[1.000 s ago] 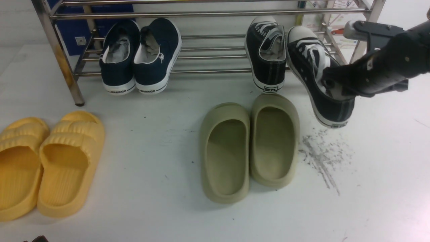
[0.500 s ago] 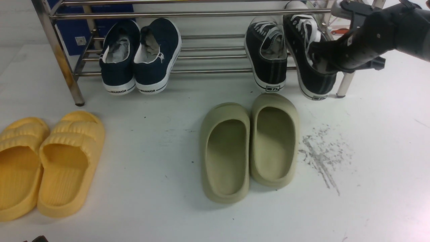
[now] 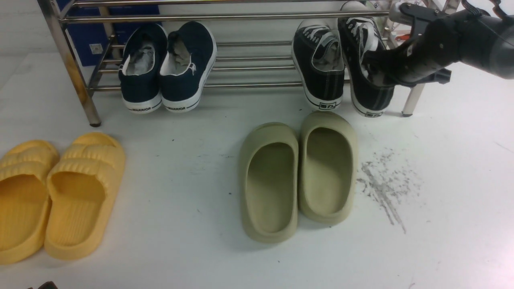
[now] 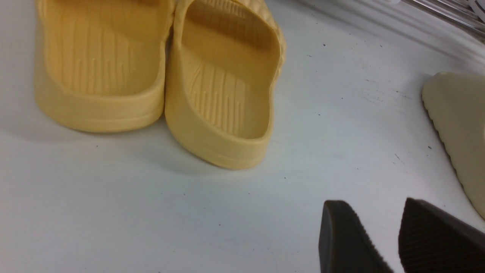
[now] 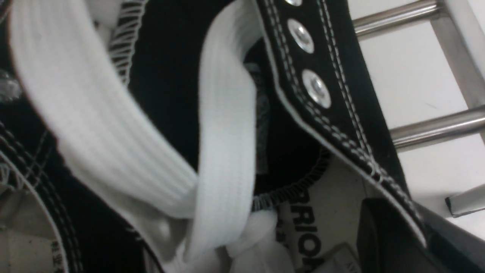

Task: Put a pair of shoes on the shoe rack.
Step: Use the right arm to put a shoe into the shoe rack

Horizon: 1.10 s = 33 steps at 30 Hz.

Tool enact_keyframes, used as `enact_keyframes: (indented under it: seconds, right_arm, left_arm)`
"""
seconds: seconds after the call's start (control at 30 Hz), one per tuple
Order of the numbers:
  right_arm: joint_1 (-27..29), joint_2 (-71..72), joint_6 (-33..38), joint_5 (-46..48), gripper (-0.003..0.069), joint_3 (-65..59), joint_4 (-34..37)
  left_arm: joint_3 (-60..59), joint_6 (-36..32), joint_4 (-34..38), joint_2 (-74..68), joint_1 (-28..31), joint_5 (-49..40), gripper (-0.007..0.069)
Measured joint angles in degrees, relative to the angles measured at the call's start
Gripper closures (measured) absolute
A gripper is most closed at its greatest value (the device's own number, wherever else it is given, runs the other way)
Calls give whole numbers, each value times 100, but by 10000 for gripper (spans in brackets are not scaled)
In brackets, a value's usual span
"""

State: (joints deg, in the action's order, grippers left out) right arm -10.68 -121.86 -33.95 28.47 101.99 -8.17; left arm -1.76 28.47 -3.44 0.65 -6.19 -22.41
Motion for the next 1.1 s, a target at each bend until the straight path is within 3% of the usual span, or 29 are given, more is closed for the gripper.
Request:
enact_keyframes:
  seconds: [0.1,0.23,0.33,0.5,0.7,0.8,0.87,1.1]
  right_arm:
    - [0,6,0,-67,527,7,-6]
    - [0,111,0,-69,370,9,-23]
    - [0,367,34,27,300,9,-23]
    - [-10,1021,526,578,272,35,-3]
    - [-2,1556,1679,2159,379,74,9]
    - [43,1403,2272,2758,602,-90,339]
    - [46,1241,2538,2827,653,-199,647]
    - [40,656,3000,2103,662,-250,1401]
  left_arm:
    - [0,0,0,0,0,0,386]
    - [0,0,0,0,0,0,386]
    - [0,0,0,0,0,0,386]
    - [0,0,0,0,0,0,386]
    - [0,0,0,0,0,0,386]
    - [0,0,0,0,0,0,386]
    - [0,0,0,0,0,0,386]
    - [0,0,0,0,0,0,386]
